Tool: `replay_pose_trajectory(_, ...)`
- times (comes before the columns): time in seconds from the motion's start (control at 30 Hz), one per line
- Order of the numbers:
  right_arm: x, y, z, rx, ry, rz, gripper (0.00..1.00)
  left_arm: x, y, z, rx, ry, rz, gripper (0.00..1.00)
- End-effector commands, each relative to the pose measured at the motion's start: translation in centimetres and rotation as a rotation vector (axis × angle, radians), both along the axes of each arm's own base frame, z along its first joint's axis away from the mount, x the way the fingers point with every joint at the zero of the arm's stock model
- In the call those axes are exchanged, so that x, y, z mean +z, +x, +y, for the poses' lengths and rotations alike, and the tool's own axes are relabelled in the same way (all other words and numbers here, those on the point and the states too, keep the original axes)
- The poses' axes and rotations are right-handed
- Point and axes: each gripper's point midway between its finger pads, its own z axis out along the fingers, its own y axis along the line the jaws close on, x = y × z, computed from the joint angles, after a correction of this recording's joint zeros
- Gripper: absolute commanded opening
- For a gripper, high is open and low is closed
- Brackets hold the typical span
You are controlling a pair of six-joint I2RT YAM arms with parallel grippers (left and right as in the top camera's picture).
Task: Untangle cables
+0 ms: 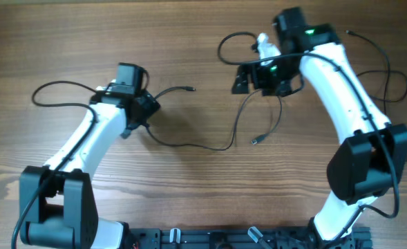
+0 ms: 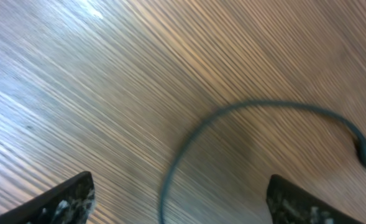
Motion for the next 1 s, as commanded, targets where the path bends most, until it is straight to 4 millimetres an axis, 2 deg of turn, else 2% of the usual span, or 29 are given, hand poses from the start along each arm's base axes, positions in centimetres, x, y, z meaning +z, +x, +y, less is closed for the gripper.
replay_pose_trajectory(0.0, -0.8, -1.9, 3.1, 0.066, -0.072, 0.0, 1.0, -0.2, -0.1, 2.1, -0.039, 0.039, 0.015, 0.97)
replay_pose_trajectory(0.1, -0.8, -4.6, 6.8, 0.389, -0.068, -0.085, 1.0, 0.0, 0.3, 3.4, -0.125, 0.1, 0.012, 1.0)
replay_pose_trajectory(0.2, -1.0, -7.2, 9.7, 0.641, -0.057, -0.149, 1.0, 0.0, 0.4, 3.9, -0.218, 0.145, 0.019, 1.0)
replay_pose_trajectory(0.23, -1.3, -7.9, 10.1, 0.685, -0.057, -0.152, 1.0, 0.0, 0.3, 3.9, -0.251, 0.156, 0.024, 1.0)
replay_pose_trajectory(0.33, -3.5, -9.8, 10.6, 0.783, -0.063, -0.139, 1.0, 0.2, 0.1, 5.3, -0.278, 0.249, 0.05, 1.0)
replay_pose_trajectory(0.4, -5.4, -10.2, 10.3, 0.784, -0.065, -0.126, 1.0, 0.4, 0.1, 6.1, -0.262, 0.297, 0.055, 1.0)
replay_pose_trajectory(0.5, -8.1, -10.8, 10.3, 0.796, -0.039, -0.133, 1.0, 0.5, 0.2, 6.2, -0.26, 0.303, 0.051, 1.0)
replay_pose_trajectory(0.63, -9.3, -13.4, 10.6, 0.902, 0.075, -0.104, 1.0, 0.5, 0.2, 6.2, -0.26, 0.301, 0.052, 1.0)
replay_pose_trajectory(0.73, -10.5, -13.2, 10.6, 0.906, 0.081, -0.136, 0.99, 0.5, 0.2, 6.2, -0.26, 0.302, 0.051, 1.0)
replay_pose_trajectory(0.83, -11.6, -12.7, 11.1, 0.908, 0.093, -0.195, 0.79, 0.5, 0.2, 6.2, -0.26, 0.302, 0.052, 1.0)
replay_pose_trajectory(0.87, -12.0, -12.3, 11.4, 0.909, 0.1, -0.226, 0.57, 0.5, 0.2, 6.2, -0.26, 0.302, 0.052, 1.0)
replay_pose_trajectory(0.9, -12.4, -11.7, 11.6, 0.905, 0.096, -0.265, 0.05, 0.5, 0.2, 6.2, -0.26, 0.301, 0.051, 1.0)
replay_pose_trajectory(0.97, -12.7, -10.7, 11.4, 0.846, 0.052, -0.278, 0.04, 0.5, 0.2, 6.2, -0.26, 0.301, 0.052, 1.0)
